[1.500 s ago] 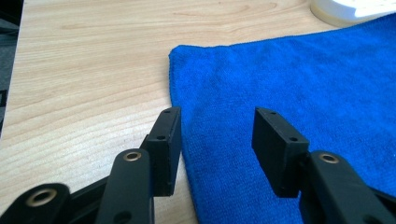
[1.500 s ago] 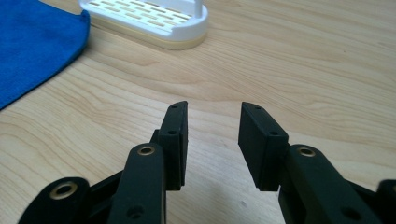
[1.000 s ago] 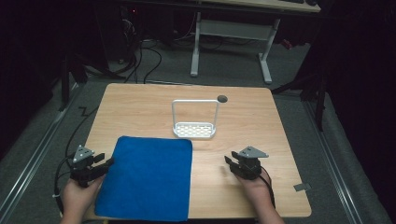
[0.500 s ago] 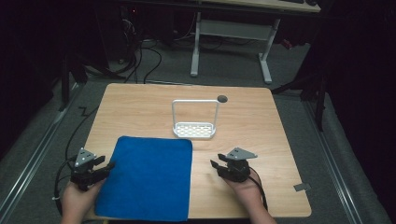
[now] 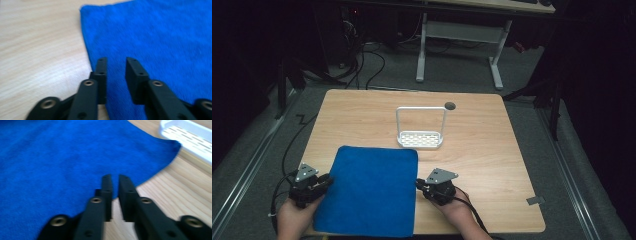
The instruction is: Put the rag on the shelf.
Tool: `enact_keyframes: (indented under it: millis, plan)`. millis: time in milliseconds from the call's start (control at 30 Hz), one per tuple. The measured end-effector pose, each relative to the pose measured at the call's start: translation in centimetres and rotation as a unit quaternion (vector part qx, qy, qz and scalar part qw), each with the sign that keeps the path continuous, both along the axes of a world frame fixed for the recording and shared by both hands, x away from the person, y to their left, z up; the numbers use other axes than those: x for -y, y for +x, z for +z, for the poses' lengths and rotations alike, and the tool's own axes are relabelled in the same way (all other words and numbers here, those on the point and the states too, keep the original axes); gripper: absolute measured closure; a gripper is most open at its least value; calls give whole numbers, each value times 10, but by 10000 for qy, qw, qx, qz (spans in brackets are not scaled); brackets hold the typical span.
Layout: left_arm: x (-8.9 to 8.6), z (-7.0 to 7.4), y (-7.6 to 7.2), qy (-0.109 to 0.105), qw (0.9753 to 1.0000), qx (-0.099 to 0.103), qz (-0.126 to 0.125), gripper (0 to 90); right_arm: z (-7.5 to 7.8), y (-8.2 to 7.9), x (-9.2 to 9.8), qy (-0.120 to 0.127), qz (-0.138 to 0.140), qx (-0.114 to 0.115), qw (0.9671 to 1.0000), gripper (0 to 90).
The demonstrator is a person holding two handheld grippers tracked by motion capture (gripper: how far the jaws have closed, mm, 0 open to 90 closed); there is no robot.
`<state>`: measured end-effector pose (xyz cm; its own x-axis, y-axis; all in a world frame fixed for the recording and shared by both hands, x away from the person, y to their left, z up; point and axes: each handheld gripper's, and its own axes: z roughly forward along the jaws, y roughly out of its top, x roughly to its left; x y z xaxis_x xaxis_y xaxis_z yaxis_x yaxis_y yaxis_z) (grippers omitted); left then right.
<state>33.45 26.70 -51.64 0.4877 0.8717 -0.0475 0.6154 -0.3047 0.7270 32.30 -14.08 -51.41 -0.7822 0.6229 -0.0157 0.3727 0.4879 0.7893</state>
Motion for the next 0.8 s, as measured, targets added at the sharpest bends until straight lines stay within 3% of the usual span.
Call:
enact_keyframes:
  millis: [133,333,467,800]
  plan:
    - [5,-2,1,176,9997,-58,-156,900,-6,2,-11,-206,39,-95,9997,900]
    - [9,-7,3,360,9988,-199,-278,900,-10,6,-14,-242,70,-213,9995,900]
    - [8,-9,4,250,9991,-201,-269,900,-15,9,-15,-338,75,-331,9989,900]
    - [9,-9,3,263,9990,-172,-332,900,-15,8,-11,-400,69,-336,9986,900]
